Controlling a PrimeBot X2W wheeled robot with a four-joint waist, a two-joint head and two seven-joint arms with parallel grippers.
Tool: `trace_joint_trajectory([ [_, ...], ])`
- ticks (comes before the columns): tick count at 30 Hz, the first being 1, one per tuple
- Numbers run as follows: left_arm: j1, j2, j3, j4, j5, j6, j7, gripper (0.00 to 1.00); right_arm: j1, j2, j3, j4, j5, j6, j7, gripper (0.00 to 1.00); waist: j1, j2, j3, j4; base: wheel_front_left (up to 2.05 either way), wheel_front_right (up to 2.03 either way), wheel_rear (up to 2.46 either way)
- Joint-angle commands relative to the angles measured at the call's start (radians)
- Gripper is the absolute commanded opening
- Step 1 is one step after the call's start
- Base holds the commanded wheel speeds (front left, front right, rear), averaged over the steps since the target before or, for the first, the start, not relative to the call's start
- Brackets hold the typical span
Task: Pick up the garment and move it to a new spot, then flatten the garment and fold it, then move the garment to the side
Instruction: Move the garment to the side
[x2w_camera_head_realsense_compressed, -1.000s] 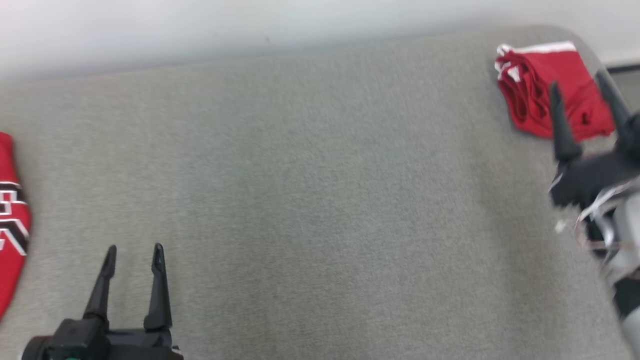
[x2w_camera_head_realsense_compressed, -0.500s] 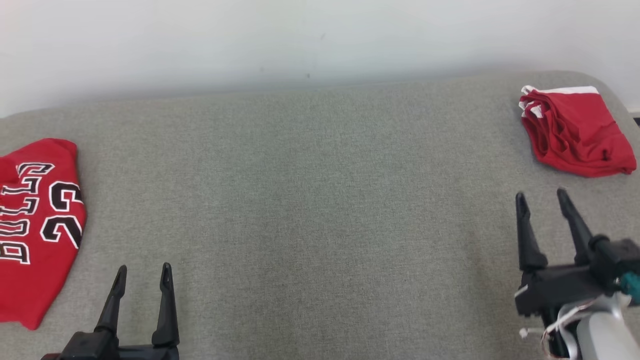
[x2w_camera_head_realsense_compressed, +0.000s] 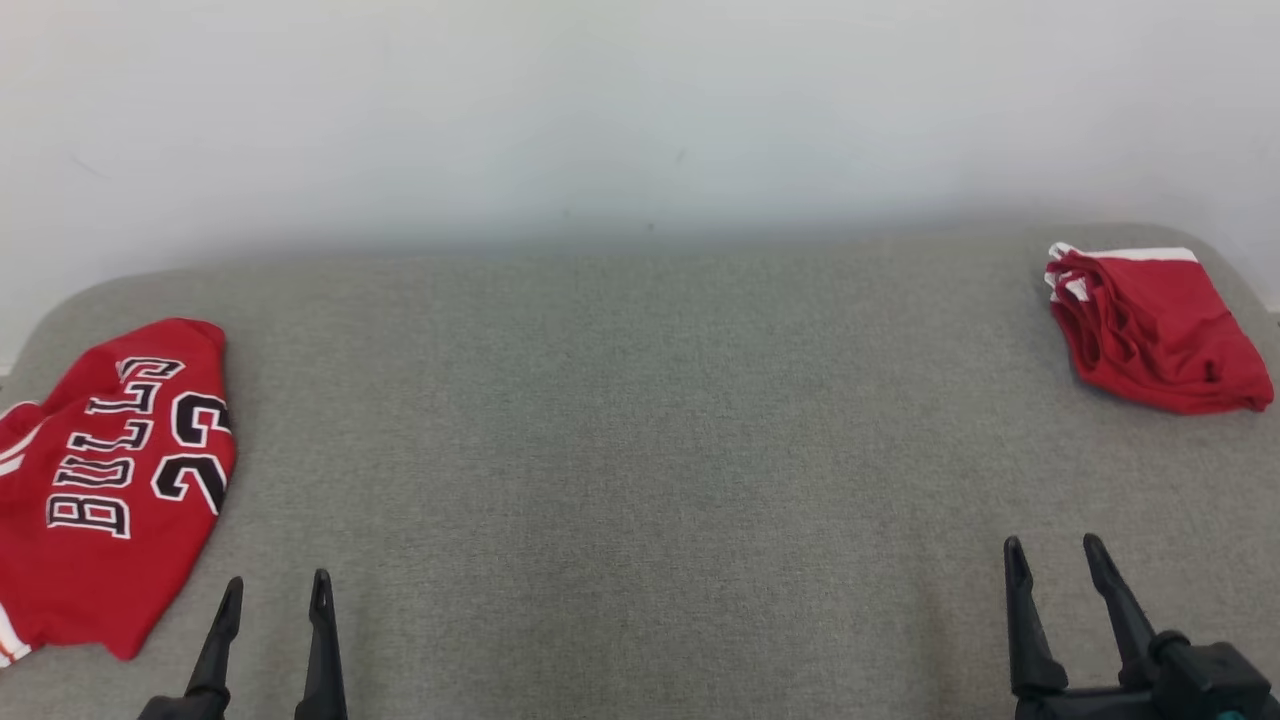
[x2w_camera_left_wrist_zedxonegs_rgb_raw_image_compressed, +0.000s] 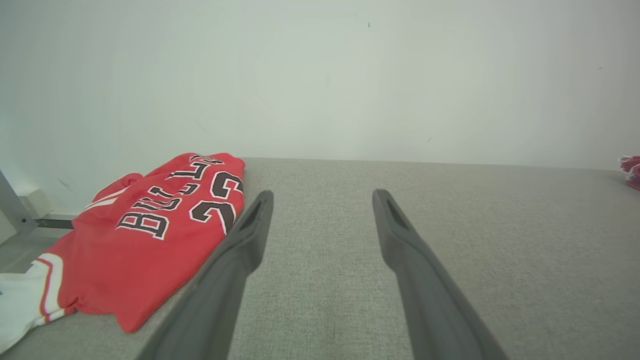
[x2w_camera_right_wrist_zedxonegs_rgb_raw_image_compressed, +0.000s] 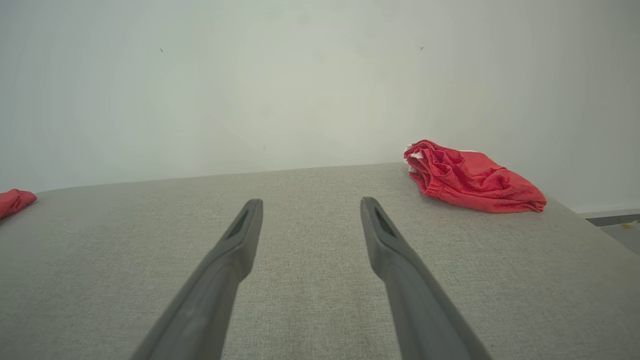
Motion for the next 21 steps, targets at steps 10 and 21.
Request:
trace_joint_trajectory([
  [10,0.046,0.020,0.027,0.007,0.014,-0.007,-0.003,1.00,0.042,0.022,0.037,-0.032,-0.012,-0.003,-0.013,1.00,0.0002,0.0001,-0.042,0.030,0.00,0.00,0.00],
  [21,0.048,0.021,0.032,-0.001,0.020,-0.017,-0.003,1.00,0.036,0.023,0.048,-0.021,-0.007,-0.003,-0.017,1.00,0.0002,0.0001,-0.046,0.044,0.00,0.00,0.00],
])
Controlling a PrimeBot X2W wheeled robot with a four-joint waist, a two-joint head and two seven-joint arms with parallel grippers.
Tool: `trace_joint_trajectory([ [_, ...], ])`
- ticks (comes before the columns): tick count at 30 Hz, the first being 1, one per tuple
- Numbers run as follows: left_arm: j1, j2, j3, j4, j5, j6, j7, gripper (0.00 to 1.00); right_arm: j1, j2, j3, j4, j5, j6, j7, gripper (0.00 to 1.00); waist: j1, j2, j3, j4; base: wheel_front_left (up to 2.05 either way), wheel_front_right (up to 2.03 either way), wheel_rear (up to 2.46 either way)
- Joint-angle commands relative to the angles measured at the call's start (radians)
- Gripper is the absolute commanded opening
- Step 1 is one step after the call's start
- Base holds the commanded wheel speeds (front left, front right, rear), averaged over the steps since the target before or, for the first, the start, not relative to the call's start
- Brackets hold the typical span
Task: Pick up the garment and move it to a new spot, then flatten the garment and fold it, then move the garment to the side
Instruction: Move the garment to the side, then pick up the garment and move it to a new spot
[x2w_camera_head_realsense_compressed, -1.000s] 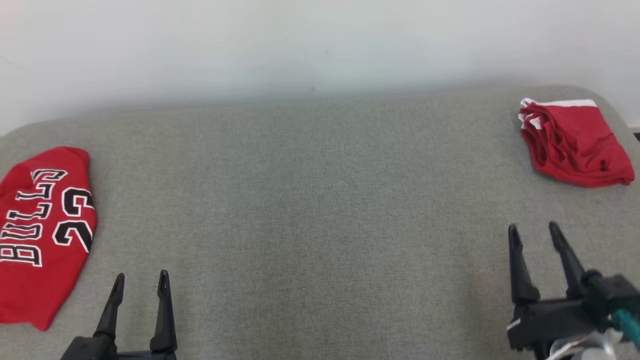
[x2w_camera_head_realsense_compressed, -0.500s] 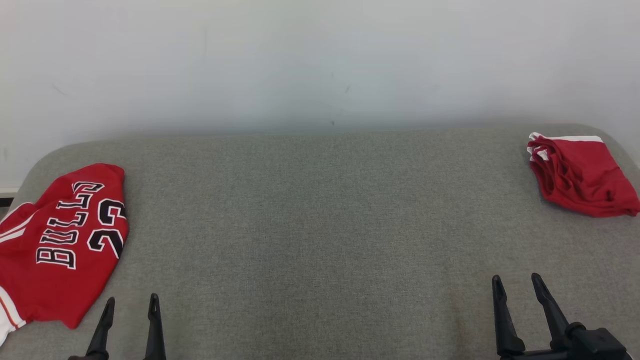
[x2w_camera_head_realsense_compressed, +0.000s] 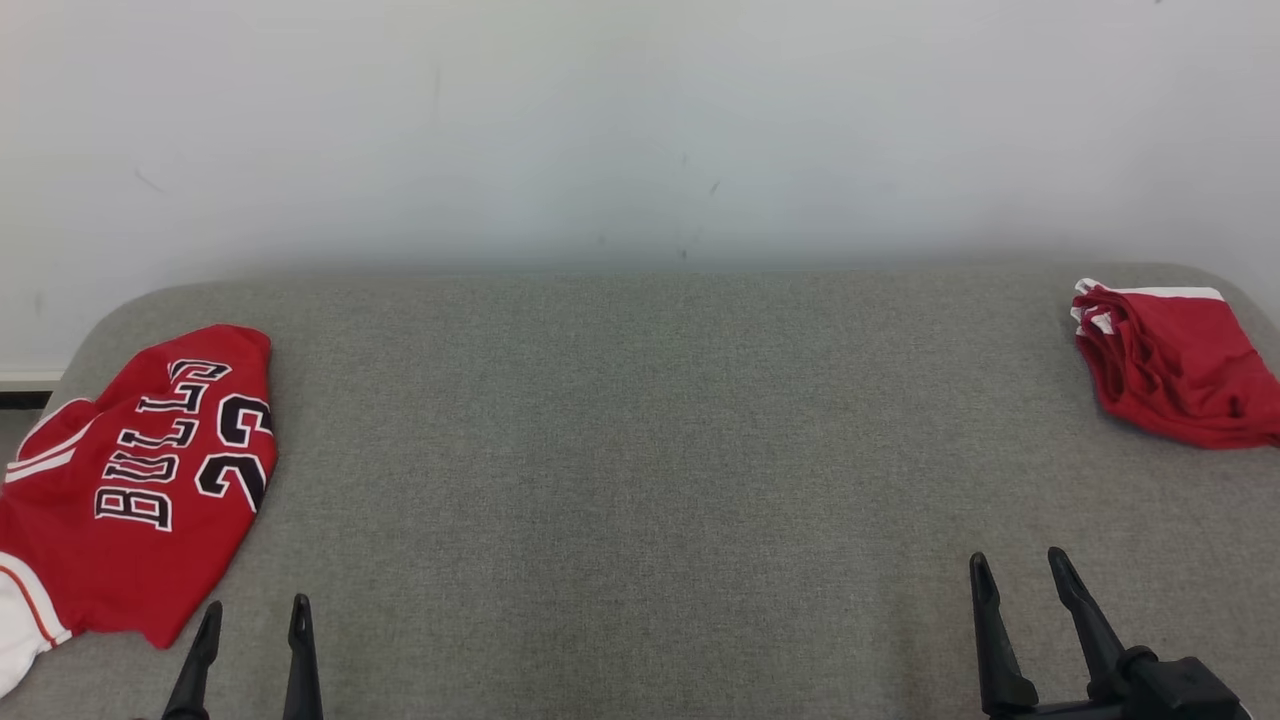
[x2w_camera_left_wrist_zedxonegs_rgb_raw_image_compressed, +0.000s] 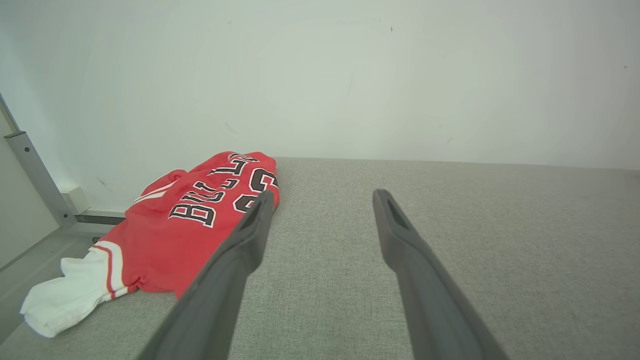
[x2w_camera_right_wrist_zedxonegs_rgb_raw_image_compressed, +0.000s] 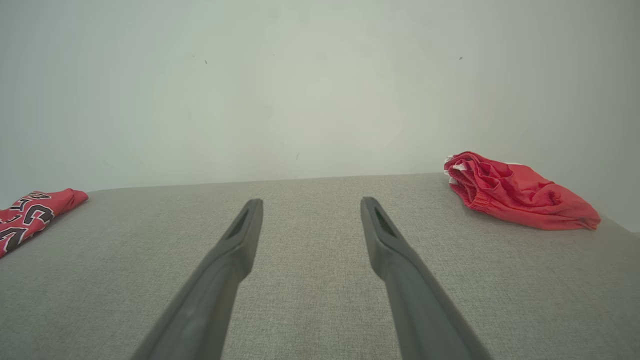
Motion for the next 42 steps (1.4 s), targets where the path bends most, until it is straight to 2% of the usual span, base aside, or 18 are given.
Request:
trace_joint_trajectory([
  [1,0.009,-0.001,0.003,-0.005,0.011,0.000,-0.003,1.00,-0.002,0.003,0.001,0.001,-0.001,-0.003,-0.005,1.00,0.0000,0.0000,0.000,-0.001,0.00,0.00,0.00],
  [15,-0.005,-0.008,0.010,-0.001,0.022,-0.006,-0.003,1.00,-0.002,0.002,-0.001,0.009,-0.002,-0.003,-0.007,1.00,0.0000,0.0000,0.001,-0.005,0.00,0.00,0.00],
  [21,-0.010,-0.007,0.011,0.002,0.023,-0.006,-0.003,1.00,0.006,0.007,-0.007,0.012,0.003,-0.003,-0.008,1.00,0.0000,0.0000,-0.001,0.021,0.00,0.00,0.00],
  [27,-0.013,0.005,0.011,0.011,0.026,-0.008,-0.003,1.00,0.013,0.014,-0.010,0.021,0.009,-0.003,-0.009,1.00,0.0000,0.0000,0.001,0.082,0.00,0.00,0.00],
  [42,-0.033,0.033,0.014,0.028,0.012,-0.002,-0.003,1.00,0.009,0.025,-0.004,0.042,0.016,-0.003,-0.012,1.00,0.0000,0.0000,0.016,0.300,0.00,0.00,0.00],
])
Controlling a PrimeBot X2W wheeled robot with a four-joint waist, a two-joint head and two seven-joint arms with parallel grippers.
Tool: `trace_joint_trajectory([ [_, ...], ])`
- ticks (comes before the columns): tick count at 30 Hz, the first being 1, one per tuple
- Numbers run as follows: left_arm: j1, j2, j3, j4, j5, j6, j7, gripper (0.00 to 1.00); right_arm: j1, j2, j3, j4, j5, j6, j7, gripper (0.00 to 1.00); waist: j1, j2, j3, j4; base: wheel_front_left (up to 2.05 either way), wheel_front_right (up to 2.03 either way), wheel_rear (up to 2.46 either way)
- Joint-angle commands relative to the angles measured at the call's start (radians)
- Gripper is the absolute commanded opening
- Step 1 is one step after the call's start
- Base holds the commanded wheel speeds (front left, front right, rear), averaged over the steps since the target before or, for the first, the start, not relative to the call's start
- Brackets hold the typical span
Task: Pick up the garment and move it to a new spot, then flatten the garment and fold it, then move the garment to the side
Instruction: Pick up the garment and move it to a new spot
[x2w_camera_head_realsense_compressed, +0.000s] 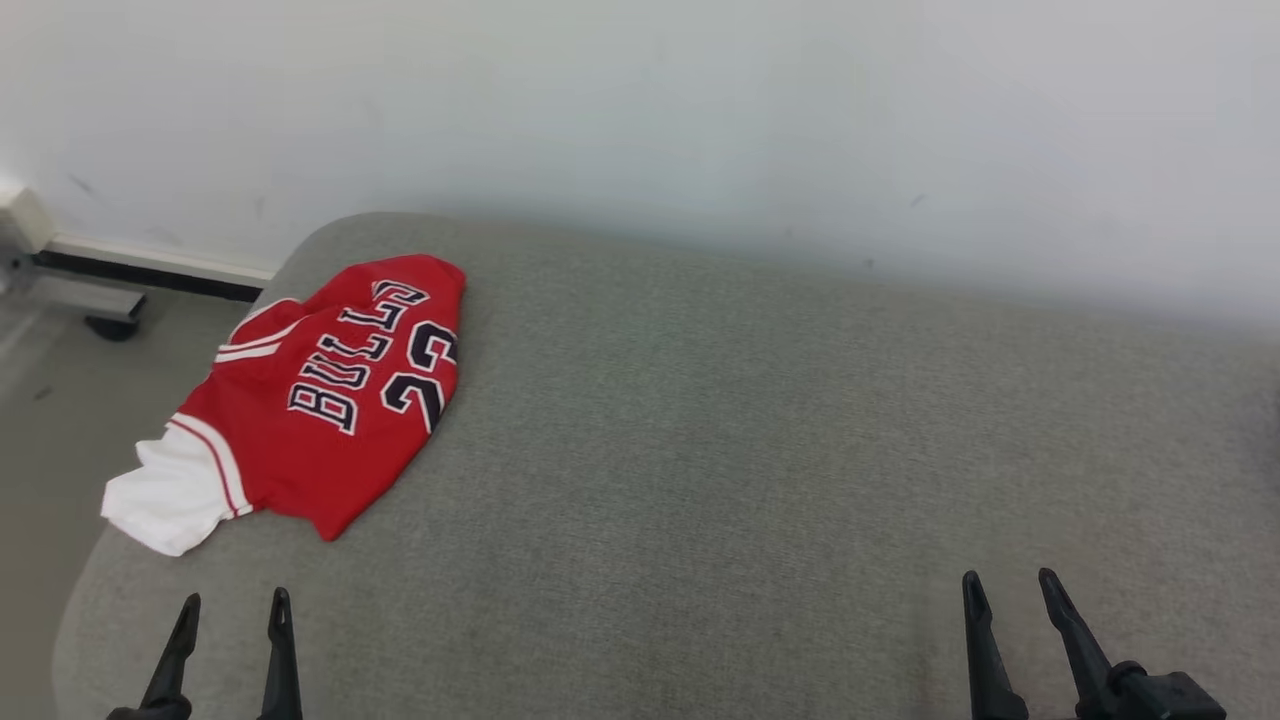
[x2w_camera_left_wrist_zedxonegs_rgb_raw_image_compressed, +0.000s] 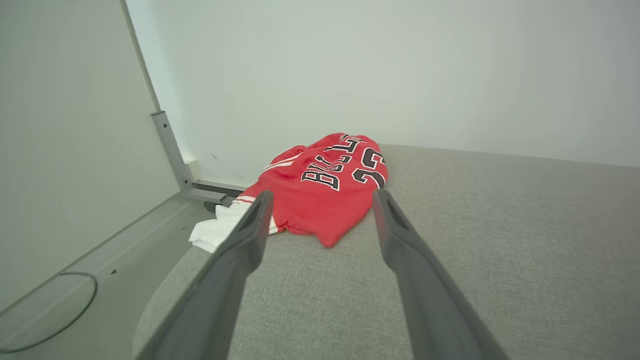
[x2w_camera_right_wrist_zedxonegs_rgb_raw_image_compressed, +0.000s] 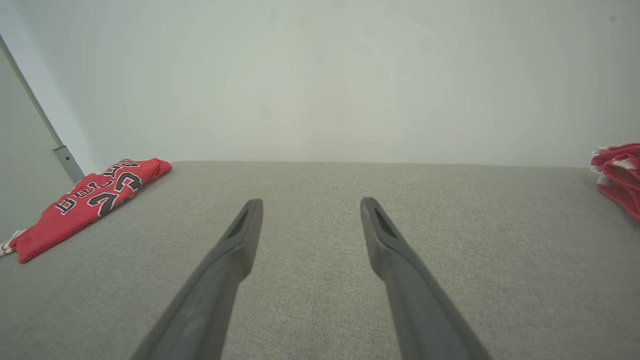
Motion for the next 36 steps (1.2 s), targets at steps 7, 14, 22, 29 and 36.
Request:
trace_joint_trajectory([
  [7,-0.011,0.000,0.004,0.005,-0.016,0.009,-0.003,1.00,-0.013,0.002,0.001,-0.001,-0.007,-0.003,-0.005,1.00,-0.0001,0.0000,0.023,0.146,0.00,0.00,0.00],
  [14,-0.015,0.000,0.012,0.006,-0.025,0.014,-0.003,1.00,-0.021,0.003,0.004,-0.001,-0.016,-0.003,-0.004,1.00,-0.0001,0.0000,0.036,0.207,0.00,0.00,0.00],
  [22,-0.008,-0.004,0.022,-0.003,-0.024,0.020,-0.003,1.00,-0.028,0.003,0.015,0.006,-0.016,-0.003,-0.004,1.00,-0.0001,0.0000,0.040,0.230,0.00,0.00,0.00],
  [29,-0.017,-0.011,0.037,-0.006,-0.038,0.035,-0.003,1.00,-0.039,0.002,0.024,0.004,-0.018,-0.003,-0.003,1.00,-0.0001,0.0000,0.055,0.203,0.00,0.00,0.00],
  [36,-0.106,0.009,0.068,-0.003,-0.078,0.037,0.003,1.00,-0.058,-0.018,0.014,-0.007,-0.029,-0.003,0.003,1.00,-0.0001,0.0000,0.098,0.140,0.00,0.00,0.00],
])
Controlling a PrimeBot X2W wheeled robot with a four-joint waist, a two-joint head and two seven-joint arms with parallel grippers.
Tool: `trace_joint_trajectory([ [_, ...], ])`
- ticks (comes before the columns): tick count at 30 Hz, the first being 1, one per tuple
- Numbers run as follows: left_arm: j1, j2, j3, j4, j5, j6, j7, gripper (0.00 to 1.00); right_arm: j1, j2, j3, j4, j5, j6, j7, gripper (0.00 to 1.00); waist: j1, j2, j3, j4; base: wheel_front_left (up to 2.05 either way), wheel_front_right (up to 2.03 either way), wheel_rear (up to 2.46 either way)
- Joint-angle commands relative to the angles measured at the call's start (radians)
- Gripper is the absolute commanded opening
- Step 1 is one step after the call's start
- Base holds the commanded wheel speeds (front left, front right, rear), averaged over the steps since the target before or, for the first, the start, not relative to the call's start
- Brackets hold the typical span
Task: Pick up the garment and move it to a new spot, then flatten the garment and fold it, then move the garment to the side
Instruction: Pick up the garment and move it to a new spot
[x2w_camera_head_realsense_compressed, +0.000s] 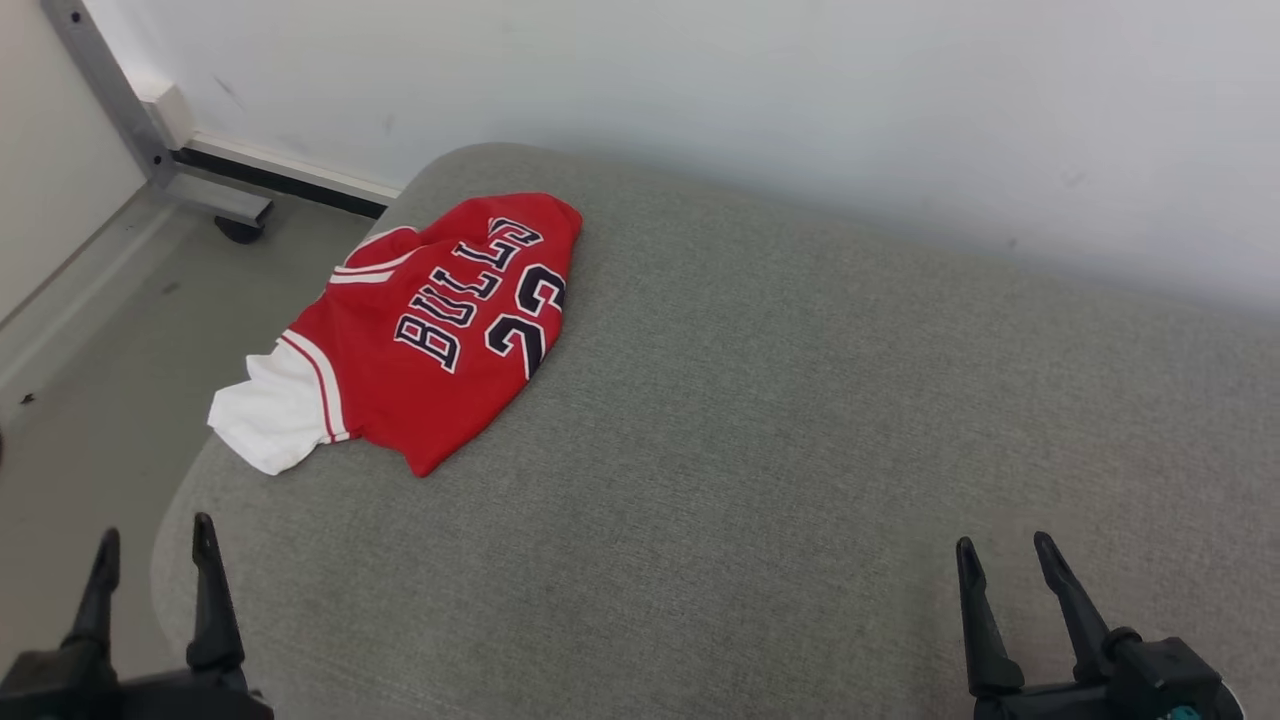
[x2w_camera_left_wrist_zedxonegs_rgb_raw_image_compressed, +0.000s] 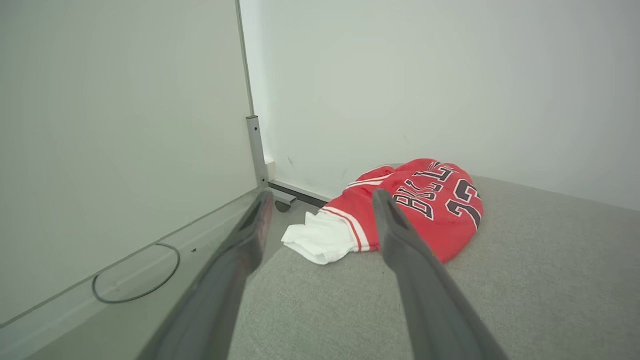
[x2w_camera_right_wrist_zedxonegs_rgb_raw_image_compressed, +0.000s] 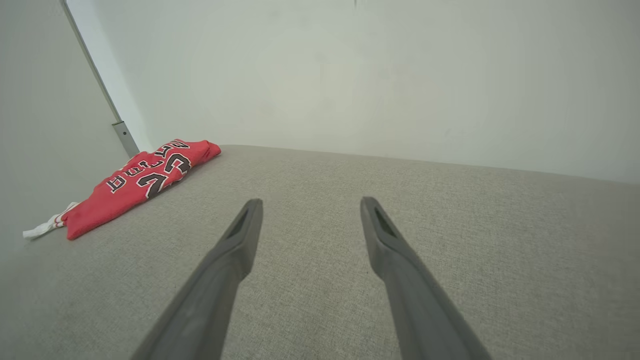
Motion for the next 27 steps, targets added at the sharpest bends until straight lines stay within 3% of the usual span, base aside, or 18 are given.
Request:
trace_joint_trajectory([
  [1,-0.039,0.013,0.003,-0.004,-0.010,-0.002,0.006,1.00,-0.014,-0.011,-0.004,-0.007,-0.012,-0.003,0.001,1.00,-0.0001,-0.0001,0.034,-0.039,0.00,0.00,0.00],
  [19,-0.478,0.189,0.073,0.147,-0.100,-0.020,0.069,1.00,-0.111,-0.061,-0.022,-0.073,-0.027,-0.003,0.018,1.00,-0.0001,-0.0001,0.260,-0.282,0.00,0.00,0.00],
  [27,-0.656,0.259,0.046,0.282,-0.118,-0.035,0.111,1.00,-0.139,-0.072,-0.049,-0.113,-0.037,-0.003,0.016,1.00,-0.0001,-0.0001,0.340,-0.343,0.00,0.00,0.00],
])
